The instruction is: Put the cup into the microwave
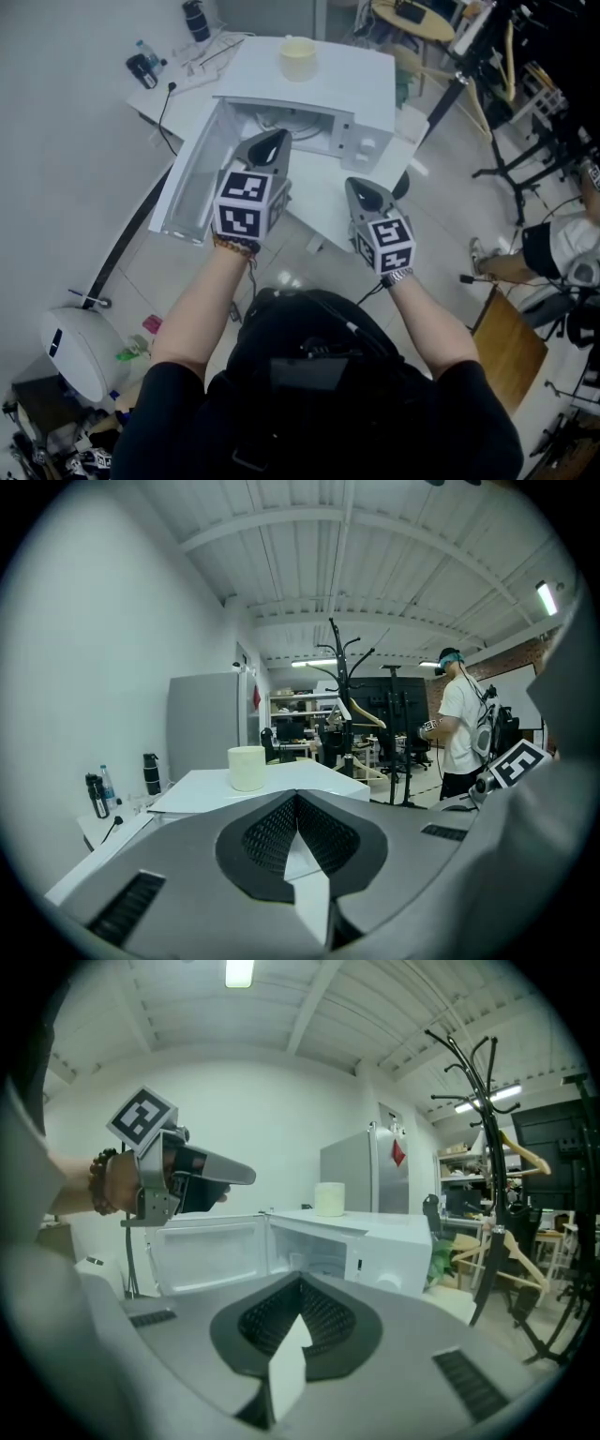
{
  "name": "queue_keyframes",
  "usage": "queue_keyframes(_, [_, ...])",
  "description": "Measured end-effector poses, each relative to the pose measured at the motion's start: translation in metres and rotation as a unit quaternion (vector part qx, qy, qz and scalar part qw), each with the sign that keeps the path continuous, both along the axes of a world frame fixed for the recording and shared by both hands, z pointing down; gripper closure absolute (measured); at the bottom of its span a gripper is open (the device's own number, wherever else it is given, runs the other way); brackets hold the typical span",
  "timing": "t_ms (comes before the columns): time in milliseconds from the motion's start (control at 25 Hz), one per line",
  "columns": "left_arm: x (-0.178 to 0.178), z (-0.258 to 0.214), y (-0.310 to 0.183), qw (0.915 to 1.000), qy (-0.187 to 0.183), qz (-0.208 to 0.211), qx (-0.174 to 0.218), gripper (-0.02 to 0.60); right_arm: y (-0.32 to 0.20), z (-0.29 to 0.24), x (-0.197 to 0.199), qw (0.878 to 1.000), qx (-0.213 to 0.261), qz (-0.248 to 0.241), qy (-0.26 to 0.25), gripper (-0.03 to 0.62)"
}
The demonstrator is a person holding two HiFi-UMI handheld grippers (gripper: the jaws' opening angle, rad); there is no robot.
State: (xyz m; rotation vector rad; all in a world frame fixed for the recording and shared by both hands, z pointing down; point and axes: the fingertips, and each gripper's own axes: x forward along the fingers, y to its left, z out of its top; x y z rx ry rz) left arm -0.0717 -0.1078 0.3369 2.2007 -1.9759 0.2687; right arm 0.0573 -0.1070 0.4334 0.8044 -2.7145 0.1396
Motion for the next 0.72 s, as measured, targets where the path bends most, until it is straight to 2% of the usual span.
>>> queue_keyframes(40, [0.001,-0.001,-0.002,1.0,-0.003,-0.002,0.001,0.572,-0.001,0.0,0.001,1.0,0.0,-0.002,-0.001,0.591])
queue_keyframes(80, [0.002,-0.001,-0.003,1.0,-0.005,-0.003,0.0,0.537,-0.001,0.0,0.003,1.0,-0.001,-0.003,-0.003,0.591])
queue_keyframes(320, [0.001,-0.007,-0.017,0.9999,-0.011,-0.004,0.006,0.537,-0.01,-0.001,0.004,1.0,-0.005,-0.001,-0.011,0.591])
queue_keyframes(400, [-0.002,-0.008,-0.025,0.9999,-0.014,-0.004,0.009,0.503,-0.014,0.001,0.002,1.0,-0.008,0.0,-0.01,0.591])
queue_keyframes(480, [-0.007,-0.009,-0.033,0.9998,-0.015,-0.004,0.011,0.499,-0.017,0.003,0.0,1.0,-0.011,0.001,-0.01,0.591])
queue_keyframes(520, [-0.009,-0.009,-0.037,0.9998,-0.015,-0.004,0.012,0.469,-0.019,0.003,-0.001,1.0,-0.012,0.002,-0.011,0.591])
queue_keyframes(600, [-0.015,-0.009,-0.045,0.9998,-0.015,-0.003,0.013,0.465,-0.023,0.003,-0.005,1.0,-0.013,0.004,-0.01,0.591])
queue_keyframes(720, [-0.023,-0.009,-0.061,0.9998,-0.017,-0.002,0.014,0.405,-0.032,0.001,-0.01,1.0,-0.015,0.01,-0.011,0.591])
